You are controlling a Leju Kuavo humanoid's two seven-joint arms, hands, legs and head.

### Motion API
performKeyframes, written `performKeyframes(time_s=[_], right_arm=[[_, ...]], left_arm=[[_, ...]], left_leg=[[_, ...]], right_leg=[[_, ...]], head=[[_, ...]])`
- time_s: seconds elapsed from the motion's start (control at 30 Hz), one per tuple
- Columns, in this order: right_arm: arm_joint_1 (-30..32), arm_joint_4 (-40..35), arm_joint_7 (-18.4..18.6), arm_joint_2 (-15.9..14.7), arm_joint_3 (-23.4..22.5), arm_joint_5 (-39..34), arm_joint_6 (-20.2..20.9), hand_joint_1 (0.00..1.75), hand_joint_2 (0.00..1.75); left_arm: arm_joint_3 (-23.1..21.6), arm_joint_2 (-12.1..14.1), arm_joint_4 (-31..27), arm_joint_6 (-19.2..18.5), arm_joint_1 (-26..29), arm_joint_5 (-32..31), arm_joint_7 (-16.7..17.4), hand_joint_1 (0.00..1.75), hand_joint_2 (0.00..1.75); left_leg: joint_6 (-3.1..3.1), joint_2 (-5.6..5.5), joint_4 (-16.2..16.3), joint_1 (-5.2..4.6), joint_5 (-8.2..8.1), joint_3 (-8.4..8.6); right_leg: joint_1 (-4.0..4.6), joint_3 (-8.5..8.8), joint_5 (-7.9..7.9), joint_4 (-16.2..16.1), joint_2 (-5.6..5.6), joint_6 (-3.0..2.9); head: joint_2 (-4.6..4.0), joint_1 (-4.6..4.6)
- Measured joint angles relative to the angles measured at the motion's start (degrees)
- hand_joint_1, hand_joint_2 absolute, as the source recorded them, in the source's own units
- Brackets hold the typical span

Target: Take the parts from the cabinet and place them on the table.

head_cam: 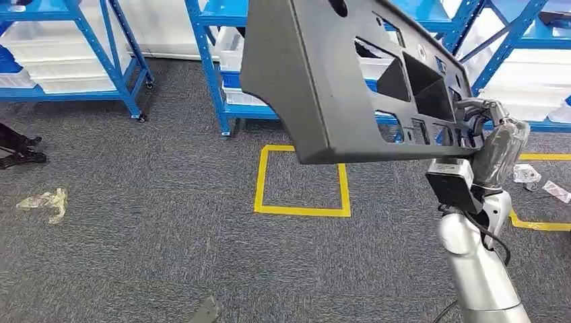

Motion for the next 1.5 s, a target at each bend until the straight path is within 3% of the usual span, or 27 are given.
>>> performKeyframes(time_s=[0.07,0.13,0.2,0.3,0.33,0.4,0.43,0.47,0.5,0.53,0.63,0.67,0.73,0.8,0.87,0.93,0.97,1.0,1.03,1.13,1.17,1.2,1.27,1.33,1.4,1.47,1.5], right_arm=[[0.2,-0.2,-0.3,0.0,0.0,-1.3,0.2,1.75,1.75],[0.3,-0.2,-0.4,0.0,-0.1,-2.2,0.5,1.75,1.75],[0.3,-0.5,-0.7,0.0,-0.3,-3.0,0.8,1.75,1.75],[0.4,-0.9,-1.4,0.1,-0.3,-4.6,1.3,1.75,1.75],[0.5,-0.9,-1.4,0.1,-0.3,-5.0,1.4,1.75,1.75],[0.6,-0.9,-1.5,0.2,-0.4,-5.3,1.7,1.75,1.75],[0.6,-0.9,-1.6,0.2,-0.4,-5.6,1.7,1.75,1.75],[0.6,-1.0,-1.7,0.2,-0.4,-5.7,1.7,1.75,1.75],[0.6,-1.1,-1.8,0.2,-0.4,-5.9,1.8,1.75,1.75],[0.4,-1.2,-2.0,0.2,-0.5,-6.0,1.9,1.75,1.75],[0.6,-1.2,-2.1,0.2,-0.5,-6.6,2.0,1.75,1.75],[0.7,-1.3,-2.1,0.1,-0.6,-6.9,2.3,1.75,1.75],[0.4,-1.3,-2.2,0.1,-0.9,-7.6,2.8,1.75,1.75],[0.5,-1.3,-2.3,0.2,-0.8,-8.3,3.2,1.75,1.75],[1.0,-1.3,-2.2,0.2,-0.9,-9.1,3.7,1.75,1.75],[1.2,-1.3,-2.2,0.2,-0.9,-9.3,3.8,1.75,1.75],[1.1,-1.3,-2.2,0.2,-1.0,-9.4,3.9,1.75,1.75],[1.1,-1.4,-2.2,0.2,-1.0,-9.4,3.9,1.75,1.75],[0.9,-1.5,-2.2,0.3,-1.0,-9.4,3.9,1.75,1.75],[1.2,-1.6,-2.2,0.3,-1.2,-9.4,3.9,1.75,1.75],[1.2,-1.6,-2.2,0.3,-1.3,-9.4,3.9,1.75,1.75],[1.2,-1.7,-2.2,0.3,-1.3,-9.4,3.9,1.75,1.75],[1.0,-1.8,-2.2,0.3,-1.3,-9.6,4.1,1.75,1.75],[1.2,-1.8,-2.6,0.6,-1.3,-11.8,5.0,1.75,1.75],[1.8,-1.8,-3.4,0.7,-1.3,-15.3,5.6,1.75,1.75],[2.1,-1.9,-4.3,0.9,-1.4,-17.3,5.8,1.75,1.75],[2.1,-2.1,-4.6,1.0,-1.5,-17.7,5.8,1.75,1.75]], left_arm=[[0.0,0.0,0.0,0.0,0.1,0.0,0.0,0.0,1.75],[0.0,0.1,0.0,0.0,0.2,0.0,0.0,0.0,1.75],[0.0,0.2,0.0,0.0,0.1,0.0,0.0,0.0,1.75],[0.0,0.2,0.0,0.0,0.2,0.0,0.0,0.0,1.75],[0.0,0.1,0.0,0.0,0.2,-0.1,0.0,0.0,1.75],[0.0,0.2,0.0,-0.1,0.2,-0.1,0.0,0.0,1.75],[0.0,0.2,0.0,-0.1,0.2,-0.1,0.0,0.0,1.75],[0.0,0.3,0.0,-0.1,0.2,-0.1,0.0,0.0,1.75],[0.0,0.3,0.0,-0.1,0.2,-0.1,0.0,0.0,1.75],[0.0,0.3,0.0,-0.2,0.2,-0.1,0.0,0.0,1.75],[0.0,0.3,0.0,-0.3,0.2,-0.2,0.0,0.0,1.75],[0.0,0.3,0.0,-0.3,0.2,-0.1,0.0,0.0,1.75],[0.0,0.3,0.0,-0.3,0.1,-0.1,-0.1,0.0,1.75],[0.0,0.2,0.0,-0.2,0.3,0.0,-0.2,0.0,1.75],[0.0,0.2,0.0,-0.2,0.4,0.2,-0.2,0.0,1.75],[0.0,0.2,0.0,-0.2,0.4,0.3,-0.2,0.0,1.75],[0.0,0.1,0.0,-0.2,0.4,0.4,-0.2,0.0,1.75],[0.0,0.1,0.0,-0.2,0.4,0.3,-0.2,0.0,1.75],[0.0,0.1,0.0,-0.2,0.4,0.3,-0.2,0.0,1.75],[0.0,0.0,0.0,-0.2,0.4,0.4,-0.2,0.0,1.75],[0.0,0.0,-0.1,-0.2,0.3,0.4,-0.2,0.0,1.75],[0.0,0.1,-0.1,-0.2,0.3,0.4,-0.2,0.0,1.75],[0.0,0.0,-0.1,-0.2,0.4,0.4,-0.3,0.0,1.75],[0.0,0.1,-0.1,-0.2,0.6,0.4,-0.3,0.0,1.75],[0.0,0.1,-0.1,-0.2,0.7,0.5,-0.3,0.0,1.75],[0.0,0.2,-0.1,0.1,0.7,0.6,-0.3,0.0,1.75],[0.0,0.2,-0.1,0.1,0.7,0.6,-0.4,0.0,1.75]], left_leg=[[-0.25,0.21,0.5,-0.13,-0.31,-0.26],[-0.43,0.62,0.5,0.02,-0.34,-0.2],[-1.38,0.49,2.4,0.29,-2.09,-1.15],[-2.4,0.47,16.2,1.1,-8.32,-7.76],[-2.53,0.47,19.0,1.26,-8.77,-9.29],[-2.51,0.41,16.6,1.6,-6.07,-8.52],[-2.37,0.01,11.5,1.78,-3.18,-6.14],[-2.16,-1.14,5.8,1.95,-0.55,-3.33],[-1.99,-3.97,1.8,2.2,0.09,-1.53],[-1.98,-5.24,0.8,2.34,-0.59,-0.67],[-1.42,-3.4,1.1,1.41,-0.58,-0.76],[-0.73,-2.5,0.2,1.77,0.0,-0.37],[-0.05,-1.31,-0.2,1.53,0.11,-0.15],[0.36,0.22,-0.2,1.2,0.03,-0.18],[0.52,1.62,-0.1,0.92,-0.06,-0.22],[0.52,2.82,-0.1,0.84,-0.1,-0.2],[0.37,3.46,0.1,0.84,-0.23,-0.13],[0.14,3.92,0.3,0.67,-0.4,-0.11],[-0.27,4.37,0.7,0.19,-0.8,-0.32],[-0.49,5.71,0.6,0.17,-0.77,-0.02],[-0.83,6.31,0.7,0.24,-1.03,0.03],[-1.42,4.61,1.6,0.63,-1.91,-0.51],[-2.15,1.12,8.6,1.11,-6.19,-3.25],[-2.73,0.5,17.1,1.62,-9.57,-7.18],[-3.0,0.5,17.4,2.09,-8.25,-7.41],[-3.32,-0.25,8.4,2.73,-3.25,-2.87],[-3.54,-2.01,3.5,3.19,-1.28,-0.35]], right_leg=[[0.03,0.24,0.27,-0.1,1.2,-1.74],[0.09,0.15,0.4,0.0,1.67,-2.24],[-0.5,0.45,0.46,-0.2,2.18,-2.88],[-0.48,0.37,0.47,-0.2,3.05,-3.6],[-0.47,0.38,0.47,-0.2,3.42,-3.59],[-0.54,0.46,0.46,-0.2,4.33,-3.58],[-0.57,0.56,0.46,-0.2,4.94,-3.57],[-0.66,0.63,0.46,-0.2,5.5,-3.55],[-0.82,0.58,0.48,-0.2,5.85,-3.49],[-0.12,0.09,0.48,-0.1,6.4,-3.07],[-1.18,-0.41,1.11,-0.7,8.09,-1.57],[-0.65,-0.87,1.02,-0.5,8.02,-1.13],[-0.37,-2.98,-1.22,3.6,3.52,-1.86],[-0.1,-7.34,-4.72,12.6,2.64,-2.59],[-0.06,-9.5,-5.6,17.3,2.47,-2.17],[-0.05,-6.11,-2.93,11.0,1.86,-1.21],[-0.01,-2.54,-0.82,4.5,0.61,-0.77],[0.11,-0.04,0.17,0.2,-1.64,-0.74],[0.78,0.47,0.18,-0.5,-2.15,-1.49],[0.76,0.09,0.56,-0.5,-0.15,-2.32],[-0.03,0.21,0.82,-0.8,0.47,-2.75],[-0.41,0.39,0.93,-0.9,0.98,-2.93],[-0.58,0.33,1.06,-0.9,1.83,-3.57],[-0.58,0.14,1.07,-0.8,3.0,-3.56],[-0.7,0.19,1.09,-0.7,4.24,-3.51],[-1.11,0.26,1.17,-0.6,5.69,-3.29],[-1.22,0.25,1.21,-0.6,6.28,-3.16]], head=[[0.0,-0.22],[0.0,-0.18],[0.0,-0.24],[0.0,-0.53],[0.0,-0.5],[0.0,-0.53],[0.0,-0.53],[0.0,-0.53],[0.0,-0.5],[0.0,-0.35],[0.0,-0.59],[0.0,-0.44],[0.0,-0.2],[0.0,-0.11],[0.0,-0.11],[0.0,-0.05],[0.0,-0.09],[0.0,0.0],[0.0,-0.07],[0.0,-0.28],[0.0,-0.24],[0.0,-0.24],[0.0,-0.46],[0.0,-0.5],[0.0,-0.5],[0.0,-0.5],[0.0,-0.5]])
